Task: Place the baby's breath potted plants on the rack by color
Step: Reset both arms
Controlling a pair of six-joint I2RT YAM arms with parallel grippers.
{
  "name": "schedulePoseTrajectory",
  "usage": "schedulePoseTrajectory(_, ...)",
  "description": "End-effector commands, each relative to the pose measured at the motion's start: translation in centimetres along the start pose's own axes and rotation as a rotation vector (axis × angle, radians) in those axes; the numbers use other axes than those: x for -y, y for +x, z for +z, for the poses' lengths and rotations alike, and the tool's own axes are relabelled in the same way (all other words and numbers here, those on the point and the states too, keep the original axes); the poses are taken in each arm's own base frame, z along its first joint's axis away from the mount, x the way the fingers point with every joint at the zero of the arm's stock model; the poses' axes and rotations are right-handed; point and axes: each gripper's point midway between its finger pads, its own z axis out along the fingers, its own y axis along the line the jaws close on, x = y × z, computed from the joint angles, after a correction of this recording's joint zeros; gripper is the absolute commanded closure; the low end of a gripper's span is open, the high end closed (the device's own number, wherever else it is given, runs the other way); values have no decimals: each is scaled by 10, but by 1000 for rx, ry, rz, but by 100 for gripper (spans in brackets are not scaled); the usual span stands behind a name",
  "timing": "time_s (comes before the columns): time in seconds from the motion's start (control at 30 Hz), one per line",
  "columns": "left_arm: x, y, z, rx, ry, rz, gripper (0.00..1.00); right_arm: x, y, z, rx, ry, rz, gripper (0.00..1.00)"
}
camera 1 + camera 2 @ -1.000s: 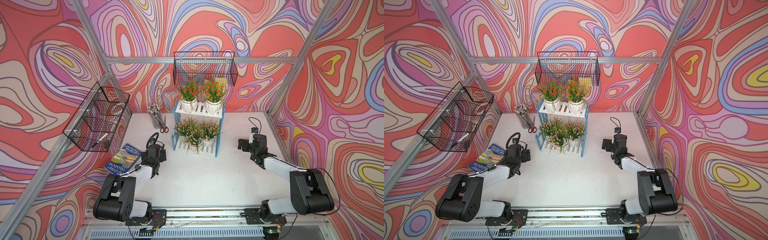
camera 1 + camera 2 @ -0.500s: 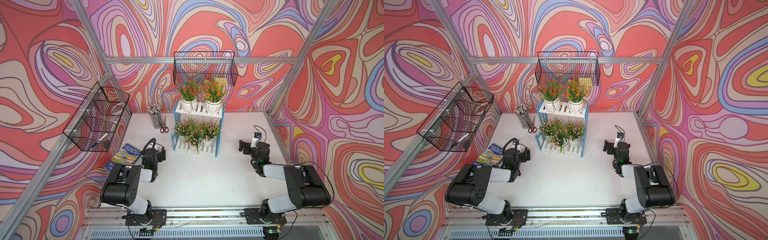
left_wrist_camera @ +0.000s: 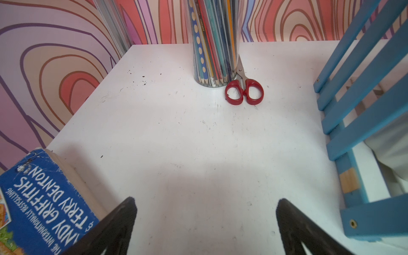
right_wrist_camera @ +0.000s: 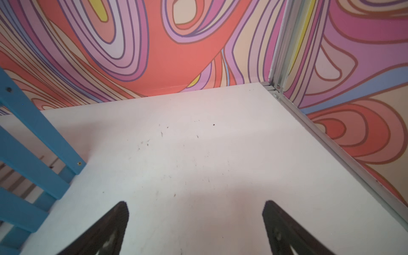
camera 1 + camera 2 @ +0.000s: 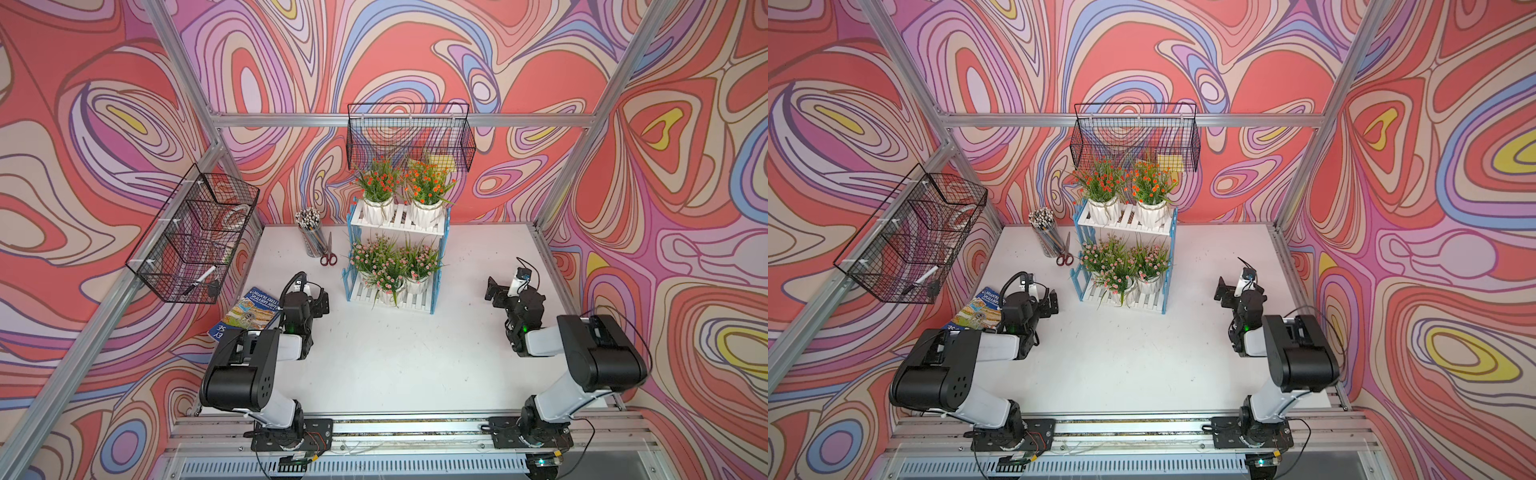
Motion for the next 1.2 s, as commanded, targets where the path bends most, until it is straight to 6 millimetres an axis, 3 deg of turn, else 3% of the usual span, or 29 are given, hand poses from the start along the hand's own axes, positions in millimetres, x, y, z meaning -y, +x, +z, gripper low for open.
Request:
schedulePoseTrajectory(0.0,-1,-10,2,32,6,-16,0,0,-21,6,76,-7,9,2)
schedulePoseTrajectory(0.1,0,-10,2,31,8,-17,0,-15,-14,24,-25,-44,-47,2)
schedulePoseTrajectory(1.17,-1,-11,1,36,7,-19,0,-17,-14,22,-21,-54,-51,2)
